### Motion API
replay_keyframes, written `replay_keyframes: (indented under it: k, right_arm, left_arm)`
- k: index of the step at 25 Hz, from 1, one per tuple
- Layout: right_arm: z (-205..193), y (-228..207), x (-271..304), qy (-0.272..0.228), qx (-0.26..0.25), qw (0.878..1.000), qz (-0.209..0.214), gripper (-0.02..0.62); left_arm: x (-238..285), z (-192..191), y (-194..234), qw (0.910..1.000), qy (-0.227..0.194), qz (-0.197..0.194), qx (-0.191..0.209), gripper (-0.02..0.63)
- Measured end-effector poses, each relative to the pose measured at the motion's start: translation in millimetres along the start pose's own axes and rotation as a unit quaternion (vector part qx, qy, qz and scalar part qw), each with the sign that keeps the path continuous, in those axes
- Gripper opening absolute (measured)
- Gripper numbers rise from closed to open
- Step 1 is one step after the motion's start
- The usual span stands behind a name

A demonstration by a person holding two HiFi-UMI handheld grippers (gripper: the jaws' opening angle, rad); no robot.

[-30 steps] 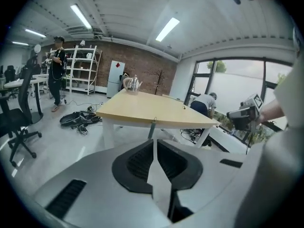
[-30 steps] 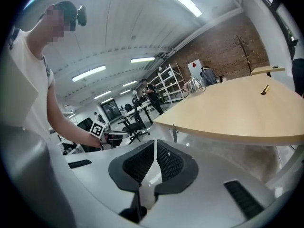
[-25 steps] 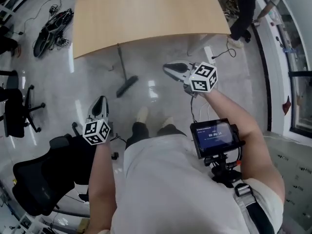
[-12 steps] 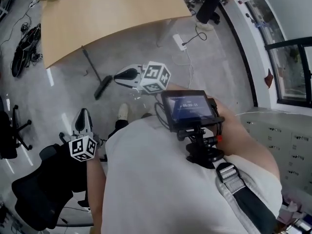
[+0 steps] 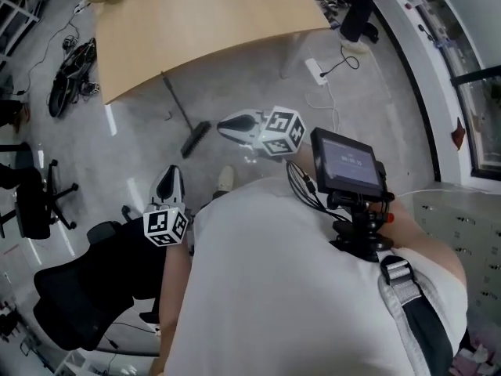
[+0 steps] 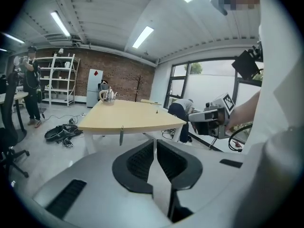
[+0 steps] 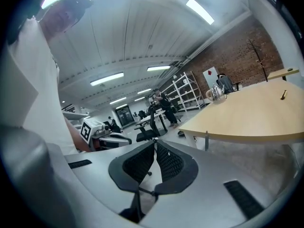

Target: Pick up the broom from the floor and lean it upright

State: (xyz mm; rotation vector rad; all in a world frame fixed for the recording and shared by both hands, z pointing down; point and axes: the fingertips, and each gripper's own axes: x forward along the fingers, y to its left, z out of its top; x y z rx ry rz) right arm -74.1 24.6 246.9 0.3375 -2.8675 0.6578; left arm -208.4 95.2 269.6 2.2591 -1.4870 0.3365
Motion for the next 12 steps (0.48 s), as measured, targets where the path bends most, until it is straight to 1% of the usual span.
replay_keyframes:
  k: [5,8,12]
  right_arm:
    - [-1.1,4.8,8.0,0.0,0.002,1.0,-0.007,0.028]
    - [-1.3,1.5,0.8,-0.002,0.0,1.0,-0.019,0.028]
    - [5.6,-8.6,-8.4,-0.018,0.008,0.999,-0.036,0.028]
  left_arm:
    - [-1.1,4.3,20.8,1.0,0.004,-0.003,0.006,0.028]
    - [7.7,9.3,21.3,0.9998,0.001,-0.012,0.013,0.028]
    - [21.3,17.2,19.3,0.9996,0.0,-0.021,0.017,0.028]
